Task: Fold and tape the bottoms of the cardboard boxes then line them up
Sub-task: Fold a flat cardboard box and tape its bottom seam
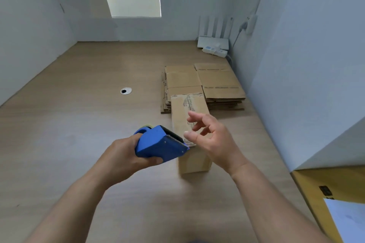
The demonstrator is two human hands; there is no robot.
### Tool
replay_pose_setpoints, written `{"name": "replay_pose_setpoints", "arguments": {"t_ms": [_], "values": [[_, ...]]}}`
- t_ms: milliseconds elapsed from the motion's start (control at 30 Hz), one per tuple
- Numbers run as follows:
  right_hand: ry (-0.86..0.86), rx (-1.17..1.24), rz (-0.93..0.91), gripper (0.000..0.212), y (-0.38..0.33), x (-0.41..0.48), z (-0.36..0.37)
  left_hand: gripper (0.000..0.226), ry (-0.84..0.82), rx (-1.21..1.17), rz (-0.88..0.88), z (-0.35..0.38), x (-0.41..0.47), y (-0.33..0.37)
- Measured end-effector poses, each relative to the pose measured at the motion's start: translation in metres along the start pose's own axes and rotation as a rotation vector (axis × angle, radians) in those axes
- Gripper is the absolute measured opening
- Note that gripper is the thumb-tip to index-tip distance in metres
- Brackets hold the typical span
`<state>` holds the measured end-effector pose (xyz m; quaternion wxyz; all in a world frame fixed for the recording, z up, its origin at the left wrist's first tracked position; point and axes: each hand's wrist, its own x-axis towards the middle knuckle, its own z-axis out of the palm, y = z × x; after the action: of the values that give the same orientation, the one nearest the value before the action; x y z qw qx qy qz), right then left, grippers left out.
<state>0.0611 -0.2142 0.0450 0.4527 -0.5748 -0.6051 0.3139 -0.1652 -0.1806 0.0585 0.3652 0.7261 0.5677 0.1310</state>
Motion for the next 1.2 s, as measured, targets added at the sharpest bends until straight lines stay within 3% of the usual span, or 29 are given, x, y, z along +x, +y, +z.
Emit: {"name": "replay_pose_setpoints", "arguments": {"t_ms": [133,333,567,733,1200], "values": [[0.046,0.086,0.016,0.009,0.002,-0.007,-0.009,0.029,-0.054,-0.027,0.025,0.008,-0.002,0.017],[0.066,0.13,0.019,0.008,0.001,-0.016,-0.021,0.028,-0.205,-0.075,0.068,0.007,0.001,0.034],[0.141,0.213,0.128,0.019,-0.004,-0.021,-0.022,0.092,-0.367,-0.031,0.028,-0.026,0.005,0.043],[0.337,0.147,0.291,0.02,0.017,-0.024,-0.052,0.081,-0.43,0.016,-0.071,-0.062,0.006,0.022],[0.391,0.102,0.502,0.024,0.057,-0.024,-0.029,0.098,-0.5,0.187,-0.154,-0.051,0.043,0.005]]}}
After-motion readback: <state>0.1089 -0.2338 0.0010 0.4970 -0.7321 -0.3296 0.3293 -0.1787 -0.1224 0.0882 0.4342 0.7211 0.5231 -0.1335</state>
